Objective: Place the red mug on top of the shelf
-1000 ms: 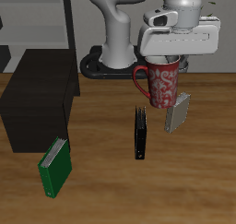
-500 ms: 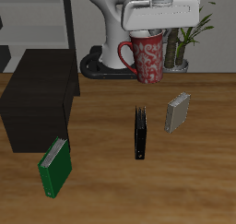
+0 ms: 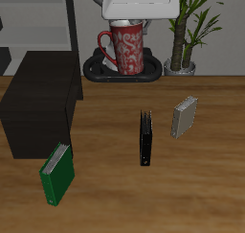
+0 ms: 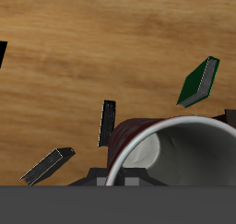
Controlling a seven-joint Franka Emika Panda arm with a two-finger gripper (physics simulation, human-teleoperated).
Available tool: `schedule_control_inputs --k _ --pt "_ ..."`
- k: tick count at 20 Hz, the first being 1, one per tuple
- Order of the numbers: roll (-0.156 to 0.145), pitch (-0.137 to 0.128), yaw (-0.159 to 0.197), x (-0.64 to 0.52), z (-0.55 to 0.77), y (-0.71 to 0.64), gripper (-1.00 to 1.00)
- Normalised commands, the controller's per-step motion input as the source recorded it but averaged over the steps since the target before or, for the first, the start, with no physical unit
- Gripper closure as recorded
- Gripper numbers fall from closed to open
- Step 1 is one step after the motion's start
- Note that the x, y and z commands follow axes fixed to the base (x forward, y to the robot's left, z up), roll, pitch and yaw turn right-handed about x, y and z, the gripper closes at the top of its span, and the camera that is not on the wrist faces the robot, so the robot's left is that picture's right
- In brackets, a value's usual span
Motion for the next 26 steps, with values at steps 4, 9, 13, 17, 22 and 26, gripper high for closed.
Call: schedule_control_inputs --k 4,9,13,17,22,26 --pt "-0.024 0.019 -0.020 -0.19 0.09 -0.47 1.00" --pt "-0.009 0.013 -0.020 -0.15 0.11 -0.43 1.00" --pt "0.001 0.009 0.016 -0.16 0.08 -0.51 1.00" --pt "-0.003 0.025 0.003 -0.04 0.06 -0.40 1.00" --pt "-0.025 0.032 -0.028 -0.01 0.09 -0.48 1.00" --pt "-0.015 0.009 -0.011 -0.02 0.06 -0.47 1.00"
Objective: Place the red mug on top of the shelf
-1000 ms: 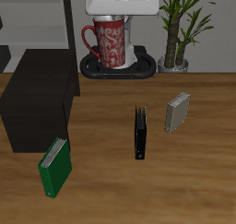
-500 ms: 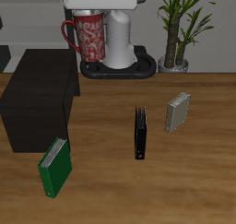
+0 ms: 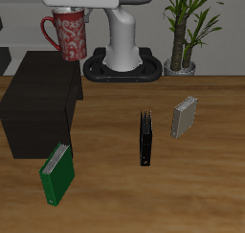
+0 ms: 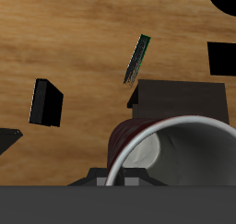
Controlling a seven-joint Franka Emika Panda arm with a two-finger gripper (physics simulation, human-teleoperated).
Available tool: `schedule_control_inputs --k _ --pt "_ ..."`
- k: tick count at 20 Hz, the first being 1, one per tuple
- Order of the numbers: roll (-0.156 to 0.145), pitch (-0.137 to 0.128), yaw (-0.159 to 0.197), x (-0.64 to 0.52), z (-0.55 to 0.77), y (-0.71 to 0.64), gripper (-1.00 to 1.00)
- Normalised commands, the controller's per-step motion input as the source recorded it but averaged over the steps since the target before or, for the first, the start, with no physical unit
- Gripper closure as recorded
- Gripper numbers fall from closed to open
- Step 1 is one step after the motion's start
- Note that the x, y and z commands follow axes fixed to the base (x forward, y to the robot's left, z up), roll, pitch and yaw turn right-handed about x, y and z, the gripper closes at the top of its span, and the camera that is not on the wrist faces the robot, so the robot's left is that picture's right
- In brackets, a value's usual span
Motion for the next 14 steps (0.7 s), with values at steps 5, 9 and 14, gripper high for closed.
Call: schedule_control_inputs --k 5,9,14 --pt "-0.024 0.040 -0.034 0.08 -0.11 -0.54 1.00" --pt "-0.048 0.033 -0.018 0.10 -0.15 -0.46 1.00" --pt "-0.011 0.009 -0.034 0.09 -0.11 -0.24 1.00"
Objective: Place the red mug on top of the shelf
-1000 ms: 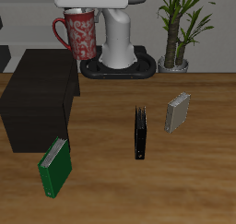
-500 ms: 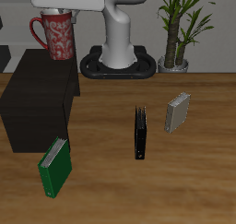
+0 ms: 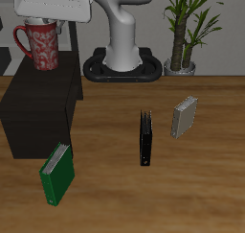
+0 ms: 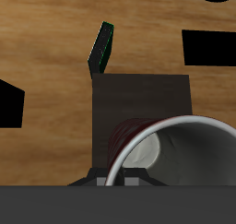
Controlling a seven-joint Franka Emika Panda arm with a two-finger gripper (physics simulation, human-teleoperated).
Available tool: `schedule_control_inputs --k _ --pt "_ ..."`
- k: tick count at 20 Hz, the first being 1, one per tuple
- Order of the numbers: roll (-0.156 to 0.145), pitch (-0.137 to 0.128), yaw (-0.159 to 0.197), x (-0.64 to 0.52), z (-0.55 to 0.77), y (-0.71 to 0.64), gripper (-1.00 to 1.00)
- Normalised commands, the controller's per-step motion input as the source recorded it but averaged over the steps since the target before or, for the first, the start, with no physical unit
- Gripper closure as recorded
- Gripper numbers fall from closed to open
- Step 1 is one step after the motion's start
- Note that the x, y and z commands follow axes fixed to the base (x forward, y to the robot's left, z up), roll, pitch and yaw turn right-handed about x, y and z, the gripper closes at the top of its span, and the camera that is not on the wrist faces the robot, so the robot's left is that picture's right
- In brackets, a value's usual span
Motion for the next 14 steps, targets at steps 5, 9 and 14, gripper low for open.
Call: schedule_control_inputs --k 5,9,14 --pt "-0.038 0.004 -0.017 0.06 -0.16 -0.12 1.00" --pt "-0.001 0.013 -0.014 0.03 -0.36 -0.01 1.00" --pt "-0.043 0.012 -0.019 0.04 -0.34 0.00 1.00"
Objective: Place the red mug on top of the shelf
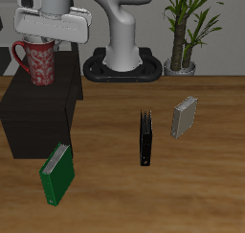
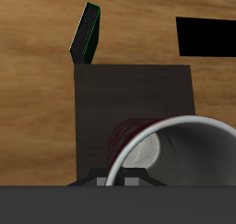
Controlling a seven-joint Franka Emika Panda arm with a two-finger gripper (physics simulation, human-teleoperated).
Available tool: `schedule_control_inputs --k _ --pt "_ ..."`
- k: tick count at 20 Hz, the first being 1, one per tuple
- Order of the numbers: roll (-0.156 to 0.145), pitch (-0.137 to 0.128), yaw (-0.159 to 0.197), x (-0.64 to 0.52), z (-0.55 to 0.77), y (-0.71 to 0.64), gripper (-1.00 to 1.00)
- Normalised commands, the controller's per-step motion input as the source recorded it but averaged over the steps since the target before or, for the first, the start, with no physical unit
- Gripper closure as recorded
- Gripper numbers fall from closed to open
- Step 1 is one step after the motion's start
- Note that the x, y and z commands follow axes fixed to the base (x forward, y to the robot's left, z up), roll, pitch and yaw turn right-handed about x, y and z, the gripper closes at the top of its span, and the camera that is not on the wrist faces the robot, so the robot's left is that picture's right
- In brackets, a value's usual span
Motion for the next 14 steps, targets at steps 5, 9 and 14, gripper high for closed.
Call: schedule_control_inputs --k 5,9,14 --pt "-0.016 0.006 -0.033 0.03 -0.23 0.02 1.00" --pt "-0.081 0.021 0.030 0.02 -0.18 -0.02 1.00" --pt "-0.009 0.022 -0.032 0.01 -0.17 0.02 -1.00"
